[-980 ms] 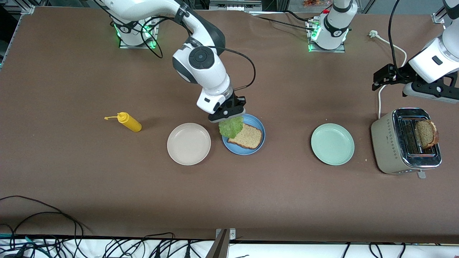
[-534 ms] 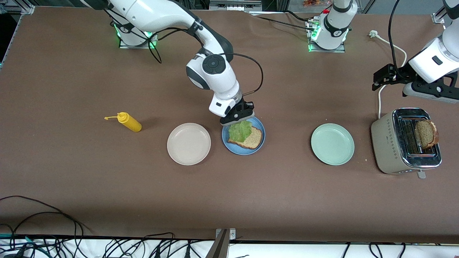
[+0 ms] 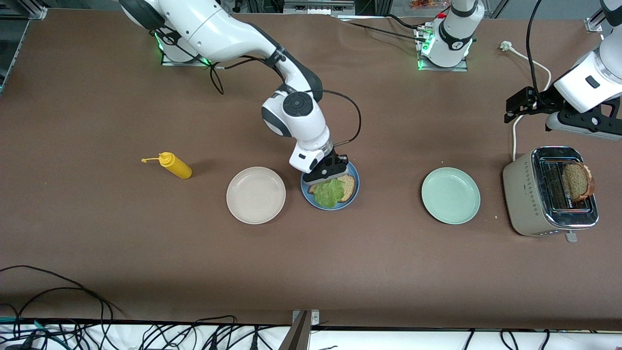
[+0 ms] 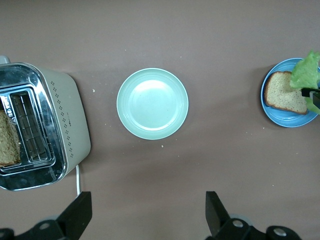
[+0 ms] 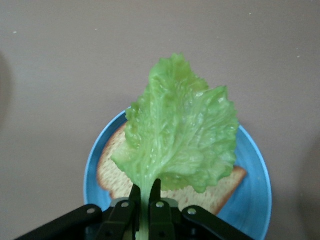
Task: Make sandwich in blue plate with both arms
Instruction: 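Lower the lettuce onto the bread and open the right gripper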
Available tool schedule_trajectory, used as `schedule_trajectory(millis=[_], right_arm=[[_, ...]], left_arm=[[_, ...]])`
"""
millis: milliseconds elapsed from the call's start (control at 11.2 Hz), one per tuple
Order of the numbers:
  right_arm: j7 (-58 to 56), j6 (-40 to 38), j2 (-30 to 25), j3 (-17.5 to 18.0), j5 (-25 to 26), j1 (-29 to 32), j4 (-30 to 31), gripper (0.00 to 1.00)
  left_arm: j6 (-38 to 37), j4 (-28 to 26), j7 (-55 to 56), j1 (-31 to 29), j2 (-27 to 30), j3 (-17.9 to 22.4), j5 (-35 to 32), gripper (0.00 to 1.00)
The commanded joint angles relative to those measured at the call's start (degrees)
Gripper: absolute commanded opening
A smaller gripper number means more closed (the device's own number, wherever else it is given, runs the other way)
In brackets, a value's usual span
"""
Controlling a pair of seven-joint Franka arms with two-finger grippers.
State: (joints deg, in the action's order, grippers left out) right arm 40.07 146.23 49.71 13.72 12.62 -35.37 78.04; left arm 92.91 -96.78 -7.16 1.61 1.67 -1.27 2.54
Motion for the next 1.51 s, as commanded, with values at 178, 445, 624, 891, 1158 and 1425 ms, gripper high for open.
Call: schedule_trajectory(millis=[178,445,624,891,1158,1425], right_arm=[[1.3,1.7,3.6,-1.4,0.1,-1.3,-3.2,0.0],[2.4,1.3,3.6,-1.3,-0.8,-1.3,-2.9,0.0],[2.5,0.6,3.6,-1.2,-0.8,-1.4,-2.9,0.0],[3.5,0.4,3.6,-1.2,-3.0,-1.8,-2.3,0.0],[3.5,0.4,3.7,-1.2,-3.1,-1.9,-2.1,0.0],[3.9,0.4,3.7,-1.2,-3.1,-1.9,-2.2,0.28]], left_arm=[[-1.5,2.0,-0.9,-0.1,-0.9,0.0,-0.7,1.0],[-1.5,2.0,-0.9,0.0,-0.9,0.0,-0.7,1.0],[-1.5,2.0,-0.9,0.0,-0.9,0.0,-0.7,1.0],[-1.5,2.0,-0.9,0.0,-0.9,0.0,-0.6,1.0],[-1.5,2.0,-0.9,0.0,-0.9,0.0,-0.7,1.0],[-1.5,2.0,-0.9,0.0,-0.9,0.0,-0.6,1.0]])
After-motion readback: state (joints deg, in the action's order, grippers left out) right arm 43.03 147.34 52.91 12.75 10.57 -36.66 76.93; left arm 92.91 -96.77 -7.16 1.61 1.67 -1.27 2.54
